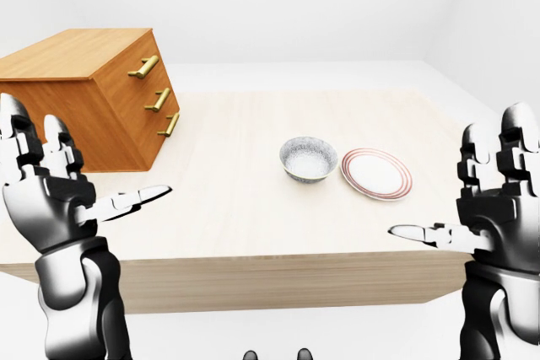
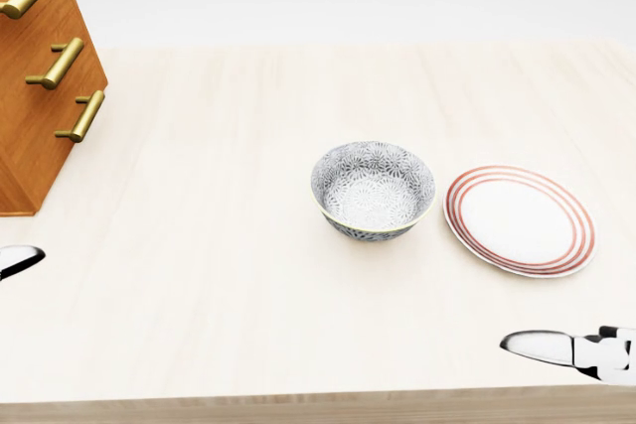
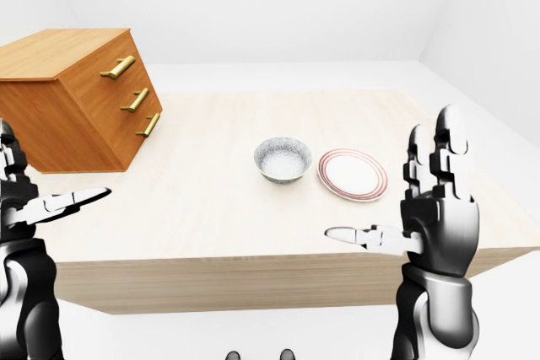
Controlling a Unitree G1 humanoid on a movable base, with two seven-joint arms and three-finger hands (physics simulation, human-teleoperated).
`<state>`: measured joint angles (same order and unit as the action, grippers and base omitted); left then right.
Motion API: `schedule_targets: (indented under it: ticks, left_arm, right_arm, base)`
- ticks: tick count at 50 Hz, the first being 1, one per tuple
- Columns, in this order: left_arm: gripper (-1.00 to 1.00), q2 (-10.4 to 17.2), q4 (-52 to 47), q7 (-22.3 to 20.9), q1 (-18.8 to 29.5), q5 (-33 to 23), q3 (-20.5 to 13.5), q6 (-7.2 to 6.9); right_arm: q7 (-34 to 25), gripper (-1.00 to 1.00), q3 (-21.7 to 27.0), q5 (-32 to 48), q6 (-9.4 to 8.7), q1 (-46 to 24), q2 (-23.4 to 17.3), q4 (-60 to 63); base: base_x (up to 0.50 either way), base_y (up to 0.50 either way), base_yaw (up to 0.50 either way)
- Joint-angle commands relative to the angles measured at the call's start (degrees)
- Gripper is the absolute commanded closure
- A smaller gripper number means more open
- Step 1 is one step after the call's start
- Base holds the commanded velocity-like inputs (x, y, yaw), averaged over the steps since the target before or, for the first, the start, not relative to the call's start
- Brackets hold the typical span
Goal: Put the bowl on top of the cabinet.
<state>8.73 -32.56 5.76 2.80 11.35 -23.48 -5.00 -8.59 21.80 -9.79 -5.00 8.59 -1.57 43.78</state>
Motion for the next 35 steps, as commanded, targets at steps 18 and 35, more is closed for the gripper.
schedule_targets:
  ticks: [18,35]
  left_arm:
    - [-1.0,0.4,1.67,1.66,0.52,2.05,-1.15,0.0]
    - [-1.0,0.44,0.89,1.71,0.61,2.37,-1.27,0.0]
  right_arm:
    - [-0.17,-1.0,0.52,0.91,0.0,-0.41,0.54,-1.83]
    - [-0.23,-1.0,0.45,1.22,0.0,-0.37,0.49,-2.04]
  base:
    - [0.28,-0.03,0.0]
    - [0.5,-0.07,0.0]
